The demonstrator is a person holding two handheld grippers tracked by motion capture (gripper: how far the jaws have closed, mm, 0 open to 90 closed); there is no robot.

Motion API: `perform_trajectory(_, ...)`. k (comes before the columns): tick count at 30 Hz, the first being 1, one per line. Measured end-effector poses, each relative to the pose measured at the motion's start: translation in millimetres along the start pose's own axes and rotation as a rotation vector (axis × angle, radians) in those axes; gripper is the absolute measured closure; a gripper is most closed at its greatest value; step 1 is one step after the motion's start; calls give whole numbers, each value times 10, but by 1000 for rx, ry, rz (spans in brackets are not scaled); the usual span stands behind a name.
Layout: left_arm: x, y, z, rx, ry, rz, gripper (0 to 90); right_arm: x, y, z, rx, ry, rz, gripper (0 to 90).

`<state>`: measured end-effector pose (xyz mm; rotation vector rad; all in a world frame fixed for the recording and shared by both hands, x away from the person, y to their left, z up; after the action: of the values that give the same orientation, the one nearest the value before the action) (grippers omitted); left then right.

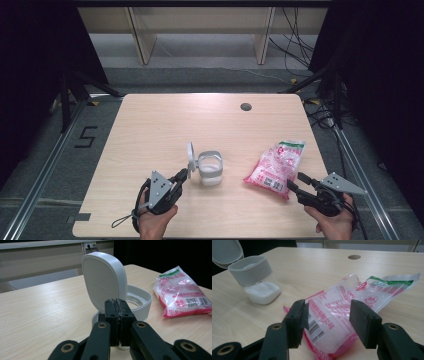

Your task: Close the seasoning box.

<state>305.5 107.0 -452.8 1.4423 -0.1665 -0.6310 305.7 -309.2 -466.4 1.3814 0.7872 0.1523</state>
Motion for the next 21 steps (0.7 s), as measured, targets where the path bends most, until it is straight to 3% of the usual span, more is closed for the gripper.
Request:
perform_trajectory(1,23,8,-10,1,-11,-3,880,-8,2,-10,-15,-3,0,477)
perform_trajectory(3,51,25,-31,-9,-31,-7,880,-24,2,-68,22,7,-12,477)
perform_trajectory(4,59,29,-33,-18,-29,-10,880,-11,-2,-48,-19,9,3,476)
perform_trajectory(5,80,36,-38,-12,-36,-5,880,-37,-1,-94,16,4,-17,477)
perform_trajectory(6,83,42,-39,-8,-28,-17,879,-29,-2,-70,-26,21,-13,476)
perform_trajectory(8,112,50,-45,1,-32,-33,883,-30,-3,-114,2,17,3,477)
perform_trajectory(10,135,60,-48,-8,-42,-34,886,-41,1,-97,-39,14,4,477)
perform_trajectory(11,135,70,-54,2,-39,-41,886,-36,2,-120,-12,28,15,477)
perform_trajectory(12,138,79,-59,8,-34,-41,886,-48,-2,-111,-30,14,2,477)
perform_trajectory(14,142,92,-68,11,-34,-40,886,-45,-4,-123,-19,31,15,477)
perform_trajectory(16,139,103,-78,16,-30,-43,888,-64,-10,-149,-1,18,0,477)
perform_trajectory(17,140,107,-84,19,-27,-44,889,-64,-11,-131,-27,24,1,477)
perform_trajectory(21,166,114,-98,18,-28,-50,891,-74,-19,-150,-9,28,-10,477)
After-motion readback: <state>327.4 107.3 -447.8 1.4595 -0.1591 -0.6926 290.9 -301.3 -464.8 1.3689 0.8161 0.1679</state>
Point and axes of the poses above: each handheld gripper's, and its own axes: x roughly forward along the jaws, y roughly out of its top, z roughly to its right, the point moved 2 cm from there along x, roughly forward along the jaws, and after that the axes turned 9 degrees about -x, right-handed, at the moved point
